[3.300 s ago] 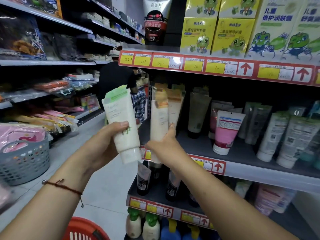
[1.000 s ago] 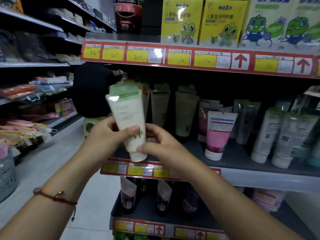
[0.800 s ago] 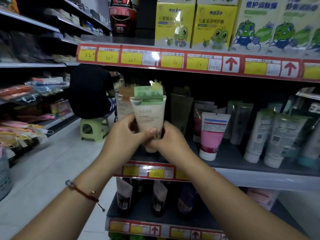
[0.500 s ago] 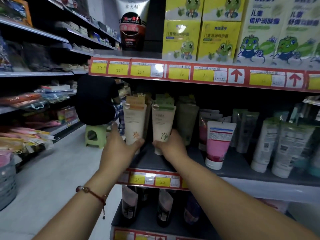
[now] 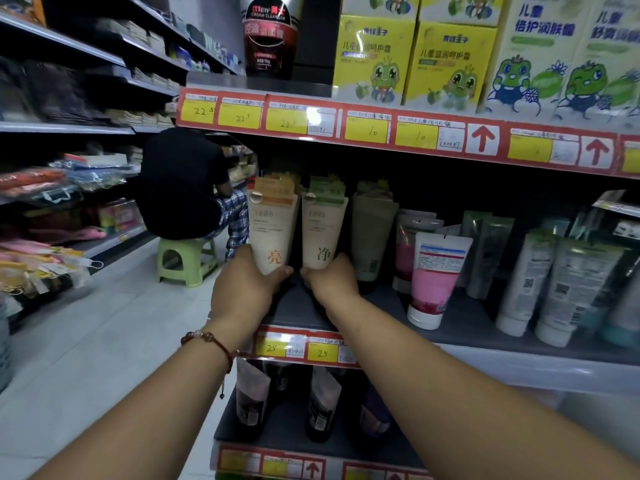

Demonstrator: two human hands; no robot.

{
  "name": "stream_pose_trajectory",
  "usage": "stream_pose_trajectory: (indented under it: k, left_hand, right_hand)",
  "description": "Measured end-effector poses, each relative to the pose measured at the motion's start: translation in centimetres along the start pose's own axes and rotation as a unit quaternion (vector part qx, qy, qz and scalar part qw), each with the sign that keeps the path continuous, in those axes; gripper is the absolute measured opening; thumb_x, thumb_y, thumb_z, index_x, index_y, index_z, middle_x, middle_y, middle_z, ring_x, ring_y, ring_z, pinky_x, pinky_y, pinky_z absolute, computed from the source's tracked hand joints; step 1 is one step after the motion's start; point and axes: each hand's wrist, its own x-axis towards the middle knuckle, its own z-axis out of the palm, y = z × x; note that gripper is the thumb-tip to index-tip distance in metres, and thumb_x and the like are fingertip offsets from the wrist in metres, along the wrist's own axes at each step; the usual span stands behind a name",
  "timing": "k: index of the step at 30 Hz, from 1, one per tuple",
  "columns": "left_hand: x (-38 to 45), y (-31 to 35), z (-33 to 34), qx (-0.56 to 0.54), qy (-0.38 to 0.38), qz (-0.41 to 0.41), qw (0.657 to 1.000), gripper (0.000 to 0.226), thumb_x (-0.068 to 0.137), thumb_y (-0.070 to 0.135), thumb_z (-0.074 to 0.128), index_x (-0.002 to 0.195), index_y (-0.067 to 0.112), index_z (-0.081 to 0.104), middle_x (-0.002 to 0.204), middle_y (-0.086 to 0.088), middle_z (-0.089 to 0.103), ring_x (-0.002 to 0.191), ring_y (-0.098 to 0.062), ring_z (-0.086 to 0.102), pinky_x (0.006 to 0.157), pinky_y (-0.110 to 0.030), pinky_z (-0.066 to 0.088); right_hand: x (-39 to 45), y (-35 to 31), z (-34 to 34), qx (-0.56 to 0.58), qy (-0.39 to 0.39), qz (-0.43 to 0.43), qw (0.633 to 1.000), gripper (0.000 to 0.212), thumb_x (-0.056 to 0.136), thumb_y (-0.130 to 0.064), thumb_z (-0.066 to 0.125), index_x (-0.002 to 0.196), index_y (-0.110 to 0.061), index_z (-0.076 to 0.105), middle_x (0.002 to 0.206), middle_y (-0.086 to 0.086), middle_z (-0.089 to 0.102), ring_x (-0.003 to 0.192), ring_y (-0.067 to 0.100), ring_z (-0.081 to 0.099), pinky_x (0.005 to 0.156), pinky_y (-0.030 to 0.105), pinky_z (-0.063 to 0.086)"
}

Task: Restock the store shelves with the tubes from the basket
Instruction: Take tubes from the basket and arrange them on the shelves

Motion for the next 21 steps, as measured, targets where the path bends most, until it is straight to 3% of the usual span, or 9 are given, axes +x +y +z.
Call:
stream_pose_trajectory:
  k: [4, 7, 9, 12, 15, 17, 21]
  left_hand:
    - [0.0, -0.3, 0.1, 0.023, -0.012, 0.01, 1.0, 0.052, 0.079, 0.052, 0.075, 0.116, 0.022, 0.053, 0.109, -0.003, 0.07, 0.084, -0.018, 0.059, 0.061, -0.029, 0.04]
    - [-0.3, 0.6, -0.8, 0.029, -0.032, -0.004, 0.999, 0.07, 0.078, 0.05, 0.077, 0.13, 0.016, 0.045, 0.121, -0.01, 0.065, 0.097, -0.027, 0.063, 0.069, -0.032, 0.046]
    - [-0.8, 2.2, -1.7, 0.047, 0.004, -0.032, 0.998, 0.078, 0.078, 0.047, 0.077, 0.136, 0.012, 0.039, 0.126, -0.016, 0.059, 0.108, -0.036, 0.06, 0.078, -0.039, 0.051]
    - [-3.0, 5.5, -1.6, 0.063, 0.028, 0.009, 0.998, 0.041, 0.086, 0.041, 0.065, 0.119, 0.02, 0.053, 0.108, -0.006, 0.065, 0.096, -0.03, 0.062, 0.077, -0.038, 0.053]
    - [-5.0, 7.8, 1.5, 0.08, -0.022, 0.057, 0.995, 0.032, 0.091, 0.024, 0.06, 0.122, 0.018, 0.058, 0.108, -0.008, 0.066, 0.099, -0.031, 0.062, 0.075, -0.034, 0.049]
    - [-4.9, 8.3, 3.9, 0.115, -0.071, 0.079, 0.988, 0.036, 0.091, 0.018, 0.056, 0.127, 0.014, 0.055, 0.115, -0.014, 0.065, 0.104, -0.036, 0.062, 0.076, -0.037, 0.049]
    - [-3.1, 8.5, 7.5, 0.074, -0.197, 0.052, 0.976, 0.032, 0.094, 0.028, 0.054, 0.124, 0.018, 0.052, 0.118, -0.007, 0.064, 0.104, -0.028, 0.062, 0.081, -0.032, 0.049]
  right_hand:
    - [-2.9, 0.5, -3.1, 0.067, 0.005, 0.008, 0.998, 0.058, 0.084, -0.016, 0.071, 0.135, -0.01, 0.044, 0.124, 0.005, 0.056, 0.102, 0.018, 0.055, 0.076, 0.023, 0.044]
    - [-4.0, 1.6, -5.4, 0.068, 0.076, -0.009, 0.995, 0.059, 0.085, -0.018, 0.067, 0.138, -0.011, 0.041, 0.127, 0.006, 0.053, 0.107, 0.02, 0.054, 0.085, 0.027, 0.042]
    - [-3.5, 1.7, -5.9, 0.054, 0.074, 0.013, 0.996, 0.069, 0.085, -0.016, 0.064, 0.145, -0.008, 0.033, 0.134, 0.01, 0.051, 0.116, 0.025, 0.053, 0.096, 0.034, 0.046]
    - [-2.1, 0.9, -5.8, 0.031, 0.048, 0.034, 0.998, 0.07, 0.086, -0.008, 0.057, 0.149, -0.008, 0.027, 0.138, 0.012, 0.05, 0.121, 0.029, 0.052, 0.101, 0.037, 0.046]
    - [-0.8, 0.6, -5.9, 0.028, 0.047, 0.036, 0.998, 0.055, 0.089, -0.01, 0.052, 0.142, -0.009, 0.039, 0.132, 0.012, 0.056, 0.116, 0.03, 0.057, 0.095, 0.033, 0.048]
    - [-0.3, 0.9, -6.1, 0.048, 0.05, 0.035, 0.997, 0.044, 0.089, -0.011, 0.051, 0.133, -0.011, 0.05, 0.125, 0.013, 0.062, 0.11, 0.03, 0.06, 0.097, 0.04, 0.051]
    - [-0.6, 1.3, -6.8, 0.151, 0.05, 0.043, 0.986, 0.039, 0.09, -0.006, 0.049, 0.128, -0.012, 0.057, 0.117, 0.01, 0.065, 0.103, 0.029, 0.062, 0.095, 0.041, 0.052]
